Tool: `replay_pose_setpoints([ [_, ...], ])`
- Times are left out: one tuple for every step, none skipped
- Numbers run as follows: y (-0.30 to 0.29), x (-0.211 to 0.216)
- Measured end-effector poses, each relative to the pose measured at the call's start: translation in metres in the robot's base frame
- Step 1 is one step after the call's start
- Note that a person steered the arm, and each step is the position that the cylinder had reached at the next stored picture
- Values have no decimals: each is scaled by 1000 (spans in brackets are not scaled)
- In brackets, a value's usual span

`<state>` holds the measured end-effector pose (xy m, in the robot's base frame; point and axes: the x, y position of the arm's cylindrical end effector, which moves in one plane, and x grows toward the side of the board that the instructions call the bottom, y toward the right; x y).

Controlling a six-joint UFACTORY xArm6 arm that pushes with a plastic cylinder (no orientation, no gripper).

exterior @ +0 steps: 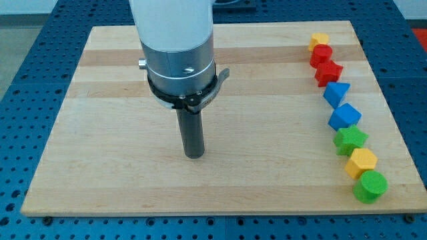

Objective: Move the green circle left to the green star

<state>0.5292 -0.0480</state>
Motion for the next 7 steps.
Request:
replay_pose_setpoints([
  [8, 3],
  [45, 86],
  [49, 89],
  [60, 90],
  [92, 89],
  [97, 89],
  [96, 90],
])
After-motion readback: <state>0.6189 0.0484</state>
